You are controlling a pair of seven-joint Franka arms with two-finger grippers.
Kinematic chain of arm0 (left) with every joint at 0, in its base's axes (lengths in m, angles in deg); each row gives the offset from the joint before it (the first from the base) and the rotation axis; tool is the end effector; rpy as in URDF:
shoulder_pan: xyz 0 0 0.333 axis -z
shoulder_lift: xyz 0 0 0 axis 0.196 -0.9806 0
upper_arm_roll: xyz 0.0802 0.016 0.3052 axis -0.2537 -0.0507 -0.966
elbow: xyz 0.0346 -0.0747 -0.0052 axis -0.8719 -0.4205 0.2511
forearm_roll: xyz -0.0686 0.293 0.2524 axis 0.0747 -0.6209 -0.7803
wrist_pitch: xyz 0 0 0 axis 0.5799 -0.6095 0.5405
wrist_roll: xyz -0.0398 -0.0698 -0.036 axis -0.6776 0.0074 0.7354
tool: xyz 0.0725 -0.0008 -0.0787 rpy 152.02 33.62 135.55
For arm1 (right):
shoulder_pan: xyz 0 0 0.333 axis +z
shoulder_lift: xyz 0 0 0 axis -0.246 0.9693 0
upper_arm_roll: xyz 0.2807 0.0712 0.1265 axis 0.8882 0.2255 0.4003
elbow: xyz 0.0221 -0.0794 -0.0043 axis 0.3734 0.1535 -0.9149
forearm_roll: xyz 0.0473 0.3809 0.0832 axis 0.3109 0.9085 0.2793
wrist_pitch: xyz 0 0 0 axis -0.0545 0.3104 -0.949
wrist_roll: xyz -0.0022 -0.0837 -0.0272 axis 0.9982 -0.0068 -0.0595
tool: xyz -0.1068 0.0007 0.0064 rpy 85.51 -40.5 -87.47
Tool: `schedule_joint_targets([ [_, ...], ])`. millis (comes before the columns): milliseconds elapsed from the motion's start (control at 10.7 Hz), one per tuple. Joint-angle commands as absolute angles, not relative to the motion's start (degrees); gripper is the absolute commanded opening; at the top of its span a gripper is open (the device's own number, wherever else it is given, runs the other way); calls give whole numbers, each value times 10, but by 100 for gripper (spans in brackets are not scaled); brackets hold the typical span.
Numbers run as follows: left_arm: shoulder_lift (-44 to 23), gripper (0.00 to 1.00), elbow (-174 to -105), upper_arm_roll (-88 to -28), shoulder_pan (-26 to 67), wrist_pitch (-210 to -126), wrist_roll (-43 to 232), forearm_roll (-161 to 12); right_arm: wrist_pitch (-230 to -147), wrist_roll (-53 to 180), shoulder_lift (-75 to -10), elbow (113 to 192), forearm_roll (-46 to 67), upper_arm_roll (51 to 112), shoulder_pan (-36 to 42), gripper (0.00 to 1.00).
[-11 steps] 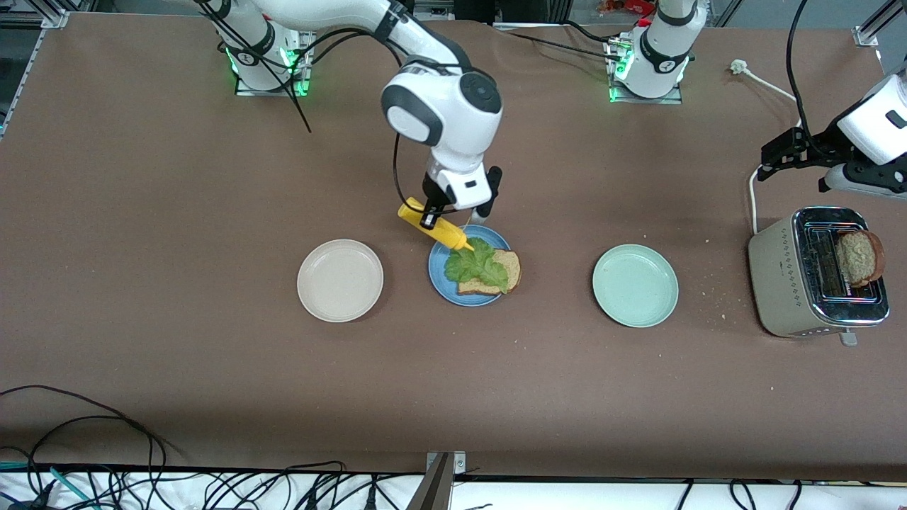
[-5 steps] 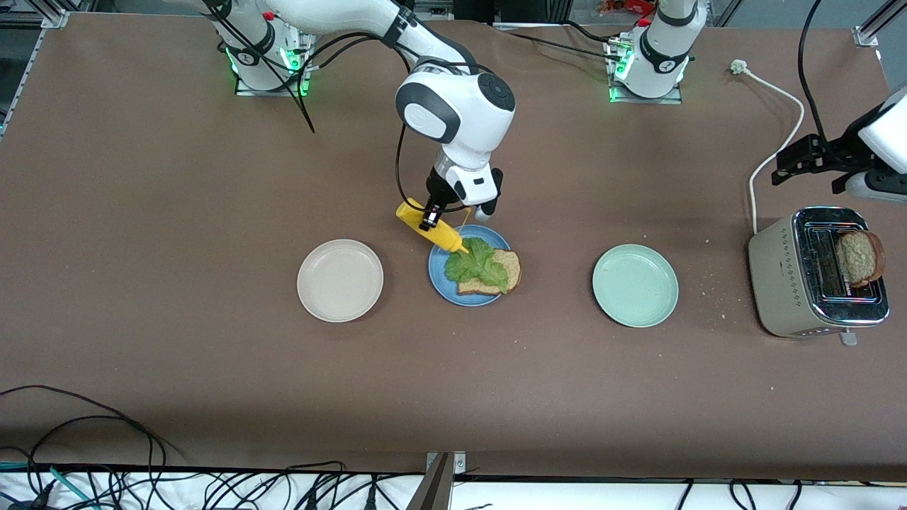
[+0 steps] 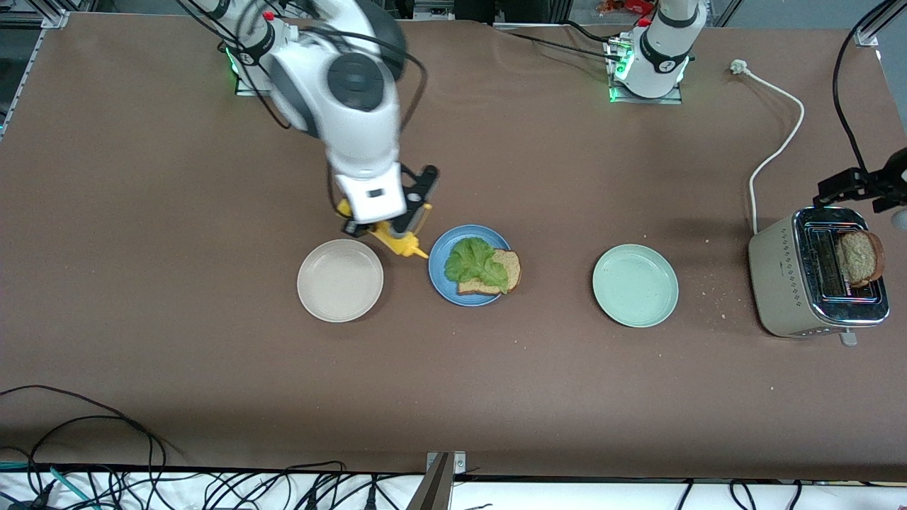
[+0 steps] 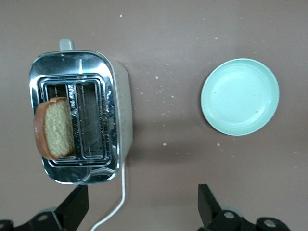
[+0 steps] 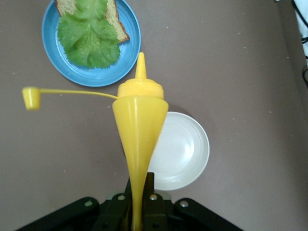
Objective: Make sandwich in blue plate with both arms
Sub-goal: 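Carry the mustard bottle back beside the beige plate with the right gripper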
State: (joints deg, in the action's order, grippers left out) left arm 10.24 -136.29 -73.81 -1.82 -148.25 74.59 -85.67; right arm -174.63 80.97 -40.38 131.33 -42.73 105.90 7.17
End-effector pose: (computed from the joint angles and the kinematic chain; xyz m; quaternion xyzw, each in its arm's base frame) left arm 0.5705 0.1144 0.5357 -0.9990 0.0259 0.0363 0.0098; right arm 0.5639 0.3946 0.4729 0.8438 0.5324 0.0023 0.0673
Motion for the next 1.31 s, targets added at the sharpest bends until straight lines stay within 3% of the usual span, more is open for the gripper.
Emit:
schedule_joint_targets([
  [0,39,100,-1350,-735,-73,-1537,609,-870,-1724,942,-471,1337,-257,1066,-54,0],
  [280,-11,100,-1350,-735,-115,-1586,548,-871,-1694,1147,-475,1345,-65,1041,-171,0],
  [653,-66,100,-1350,-735,-174,-1649,509,-862,-1602,1467,-436,1385,192,850,-173,0],
  [746,-71,84,-1350,-735,-174,-1654,517,-860,-1560,1540,-409,1386,241,807,-175,0],
  [840,-72,46,-1350,-734,-171,-1654,531,-861,-1509,1606,-373,1386,296,769,-178,0],
  [1026,-70,4,-1351,-731,-167,-1644,561,-869,-1422,1713,-299,1385,379,713,-185,0],
  [1213,-66,0,-1350,-730,-167,-1640,563,-868,-1364,1823,-236,1382,418,689,-199,0],
])
